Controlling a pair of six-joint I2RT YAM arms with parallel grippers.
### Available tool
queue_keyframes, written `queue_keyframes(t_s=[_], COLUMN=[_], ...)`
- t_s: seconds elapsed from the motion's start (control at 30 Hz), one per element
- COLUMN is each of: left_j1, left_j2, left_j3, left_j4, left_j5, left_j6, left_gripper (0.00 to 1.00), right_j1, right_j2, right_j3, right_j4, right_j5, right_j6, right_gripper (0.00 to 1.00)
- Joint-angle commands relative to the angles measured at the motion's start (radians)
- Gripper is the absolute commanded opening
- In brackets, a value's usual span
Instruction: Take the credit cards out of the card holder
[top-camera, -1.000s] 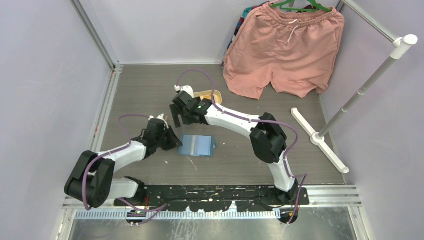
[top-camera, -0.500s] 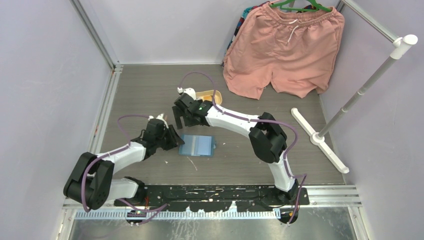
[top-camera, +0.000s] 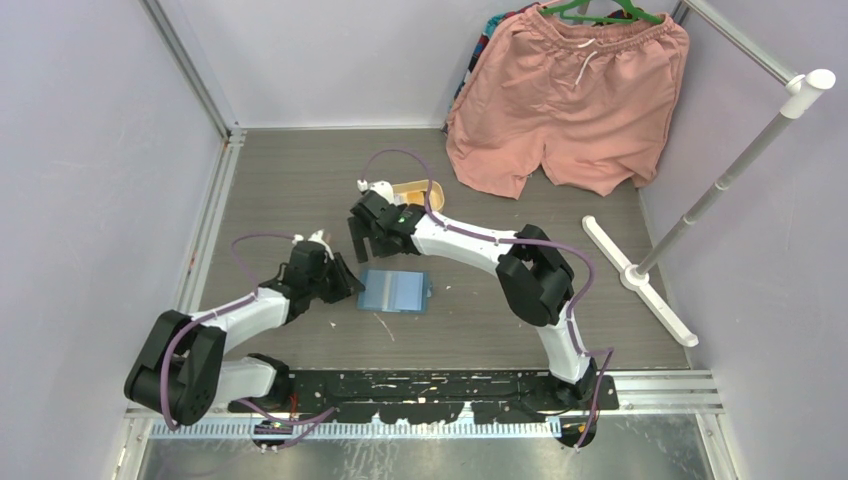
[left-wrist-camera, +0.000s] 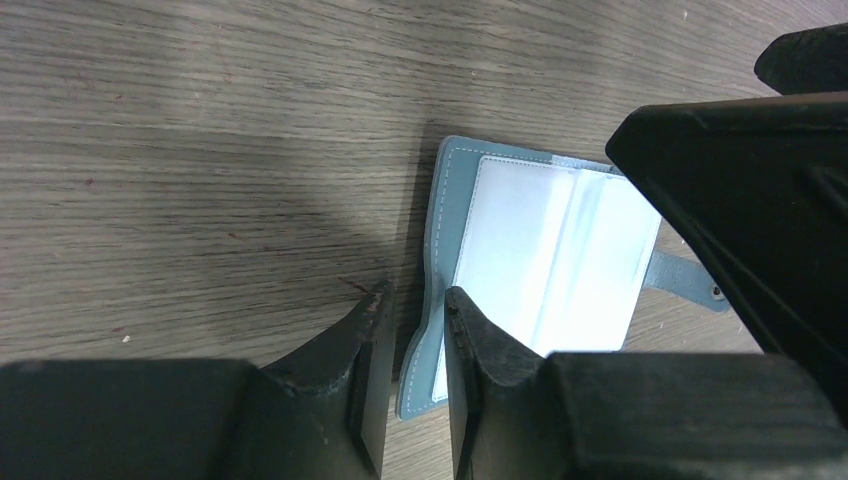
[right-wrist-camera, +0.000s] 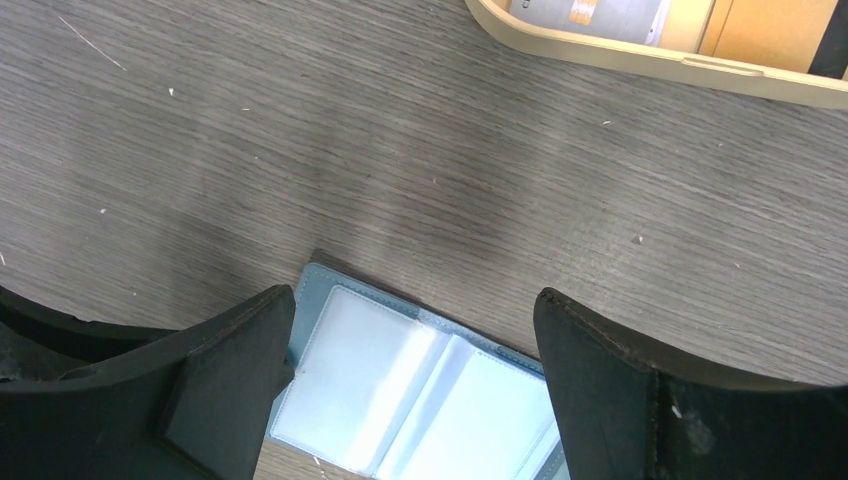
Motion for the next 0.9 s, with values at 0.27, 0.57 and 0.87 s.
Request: queue_keyframes(t_s=[0.27,0.57,0.87], left_j1=[0.010,0.010,0.010], left_j2=[0.003,0.030,-0.015], left_j3=[-0.022,-0.021,-0.026], left_j4=[0.008,0.069,0.042], left_j5=[-0.004,0.045,0.031], left_j6=[-0.001,-0.016,-0.011], left_gripper=[0.15,0.00,0.00], right_j1=[0.005,0.017,0.033], right_j2=[-0.047,-0.051,-0.041], right_j3=[-0.017,-0.027,-0.035], right_j4=[0.022,0.010,0.000], right_j5=[0.000,0.008,0.003], right_j6=[0.011,0.009,0.009], right_gripper=[0.94,0.94,0.94])
